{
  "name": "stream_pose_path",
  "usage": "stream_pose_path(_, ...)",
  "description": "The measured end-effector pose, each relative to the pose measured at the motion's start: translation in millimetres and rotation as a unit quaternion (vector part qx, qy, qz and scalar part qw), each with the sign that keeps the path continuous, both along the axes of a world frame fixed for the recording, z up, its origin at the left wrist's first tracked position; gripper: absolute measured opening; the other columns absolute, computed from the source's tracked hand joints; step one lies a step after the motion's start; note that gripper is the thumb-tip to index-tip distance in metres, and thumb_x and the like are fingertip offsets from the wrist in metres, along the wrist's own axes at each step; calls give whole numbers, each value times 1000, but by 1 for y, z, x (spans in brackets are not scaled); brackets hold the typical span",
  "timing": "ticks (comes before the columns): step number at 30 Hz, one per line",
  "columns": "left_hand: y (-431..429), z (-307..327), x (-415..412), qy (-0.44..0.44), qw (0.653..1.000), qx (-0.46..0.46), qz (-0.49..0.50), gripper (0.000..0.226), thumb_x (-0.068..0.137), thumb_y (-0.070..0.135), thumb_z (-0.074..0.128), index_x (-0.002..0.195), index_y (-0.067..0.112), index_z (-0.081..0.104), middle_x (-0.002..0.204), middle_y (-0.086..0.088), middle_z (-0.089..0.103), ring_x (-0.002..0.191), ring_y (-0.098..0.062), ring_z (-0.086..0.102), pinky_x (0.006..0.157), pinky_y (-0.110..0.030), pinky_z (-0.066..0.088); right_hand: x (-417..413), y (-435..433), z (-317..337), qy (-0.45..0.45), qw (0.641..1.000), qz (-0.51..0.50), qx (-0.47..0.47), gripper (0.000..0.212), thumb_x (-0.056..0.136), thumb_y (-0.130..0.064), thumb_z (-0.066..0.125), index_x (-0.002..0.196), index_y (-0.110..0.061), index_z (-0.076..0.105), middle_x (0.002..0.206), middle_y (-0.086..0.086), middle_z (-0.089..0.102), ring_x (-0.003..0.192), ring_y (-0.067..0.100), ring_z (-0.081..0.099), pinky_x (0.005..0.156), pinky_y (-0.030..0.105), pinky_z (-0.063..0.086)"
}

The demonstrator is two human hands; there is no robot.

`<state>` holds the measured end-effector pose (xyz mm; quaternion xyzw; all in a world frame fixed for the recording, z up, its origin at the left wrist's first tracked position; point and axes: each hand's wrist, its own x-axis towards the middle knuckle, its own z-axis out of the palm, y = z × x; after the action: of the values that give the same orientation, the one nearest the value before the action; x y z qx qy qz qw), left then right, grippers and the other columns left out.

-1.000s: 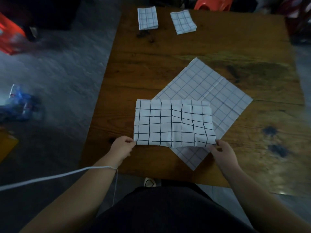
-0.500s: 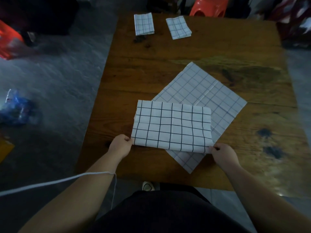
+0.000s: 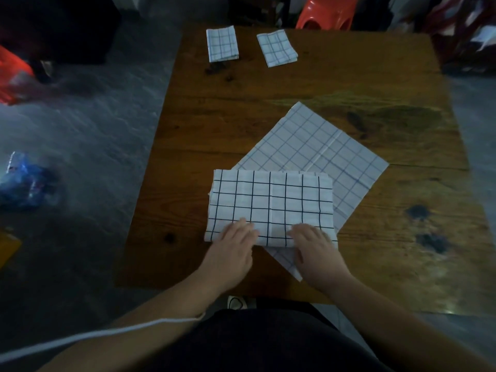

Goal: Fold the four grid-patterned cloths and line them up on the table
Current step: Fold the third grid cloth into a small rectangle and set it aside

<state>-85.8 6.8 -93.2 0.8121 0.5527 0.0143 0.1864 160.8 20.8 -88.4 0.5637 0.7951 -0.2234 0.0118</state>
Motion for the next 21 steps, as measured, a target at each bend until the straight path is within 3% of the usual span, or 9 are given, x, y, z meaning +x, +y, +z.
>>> stream_pose_path(3, -8, -20, 7, 58, 997, -29, -43, 61, 104, 40, 32, 160, 20, 17, 169, -4, 16, 156, -21, 1, 122, -40, -8, -12, -7, -17, -46, 996, 81, -3, 54, 101, -38, 29, 151, -23, 41, 158, 0, 41, 150, 19, 28, 123, 44, 20)
stream_pose_path(9, -10, -34, 11, 104, 993, -48, -29, 69, 102, 50, 28, 161, 22, 5, 170, -6, 8, 156, -26, -2, 125, -52, 0, -14, -6, -35, -72, 994, 82, -25, 64, 101, -48, 14, 160, -24, 19, 168, -2, 15, 155, 16, 5, 125, 48, 4)
stream_pose_path(16, -20, -36, 14, 124, 988, -81, -48, 68, 105, 53, 25, 161, 29, -5, 169, -7, -13, 154, -30, -15, 121, -60, -7, -16, -8, -42, -78, 994, 79, 2, 61, 103, -43, 23, 161, -26, 14, 169, 1, 12, 155, 20, 5, 122, 49, -4)
stream_pose_path(21, -22, -54, 13, 118, 990, -59, -42, 70, 99, 56, 22, 161, 27, 6, 170, -10, 0, 155, -32, -9, 120, -60, -8, -15, -21, -49, -85, 990, 115, -3, 64, 100, -40, 30, 161, -26, 16, 167, 3, 18, 155, 24, 11, 120, 53, 9)
